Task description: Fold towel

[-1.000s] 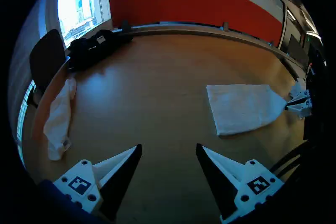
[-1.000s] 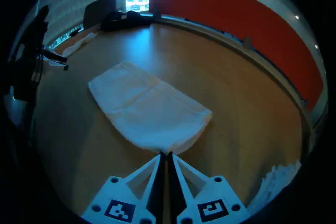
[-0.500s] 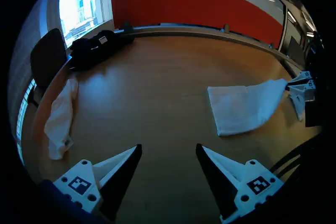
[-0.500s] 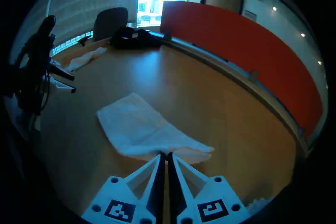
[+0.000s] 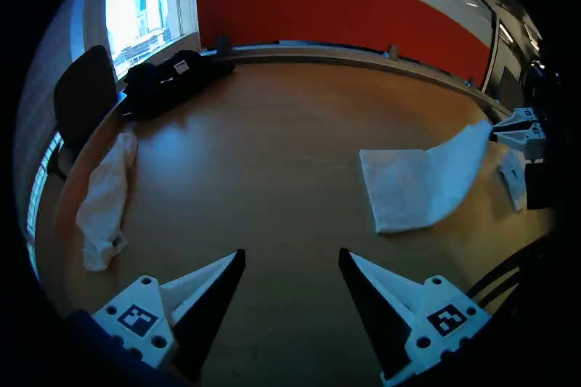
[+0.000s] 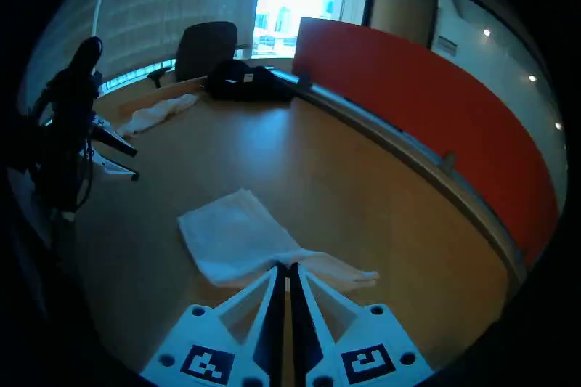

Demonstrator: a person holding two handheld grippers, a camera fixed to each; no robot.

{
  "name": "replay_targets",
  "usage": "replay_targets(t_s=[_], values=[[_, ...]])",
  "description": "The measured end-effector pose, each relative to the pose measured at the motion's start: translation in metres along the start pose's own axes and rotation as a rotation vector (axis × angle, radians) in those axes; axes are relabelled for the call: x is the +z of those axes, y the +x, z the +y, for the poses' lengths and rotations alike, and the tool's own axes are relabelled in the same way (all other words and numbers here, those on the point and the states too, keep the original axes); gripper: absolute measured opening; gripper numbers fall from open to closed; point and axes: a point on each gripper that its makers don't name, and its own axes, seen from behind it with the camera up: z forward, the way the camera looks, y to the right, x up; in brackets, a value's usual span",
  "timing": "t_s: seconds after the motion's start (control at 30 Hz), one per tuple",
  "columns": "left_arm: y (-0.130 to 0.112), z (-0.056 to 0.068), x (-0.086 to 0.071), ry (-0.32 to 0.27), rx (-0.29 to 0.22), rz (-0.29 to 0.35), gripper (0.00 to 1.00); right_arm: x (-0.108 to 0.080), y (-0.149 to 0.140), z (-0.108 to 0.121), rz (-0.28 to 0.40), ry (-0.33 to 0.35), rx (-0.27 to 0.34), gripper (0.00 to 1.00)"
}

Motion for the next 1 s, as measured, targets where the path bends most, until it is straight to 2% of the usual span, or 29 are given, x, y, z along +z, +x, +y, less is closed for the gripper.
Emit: replay_targets(t_s=[0.57, 1.0], values=[[-0.002, -0.012, -0.009, 0.001, -0.029, 0.015, 0.95, 0.031, 0.025, -0.031, 0.001, 0.081, -0.043, 0.05], [-0.008, -0.019, -0.015, -0.001, -0.038, 0.017, 0.95, 0.07, 0.037, -0.071, -0.016, 0.184, -0.05, 0.05]])
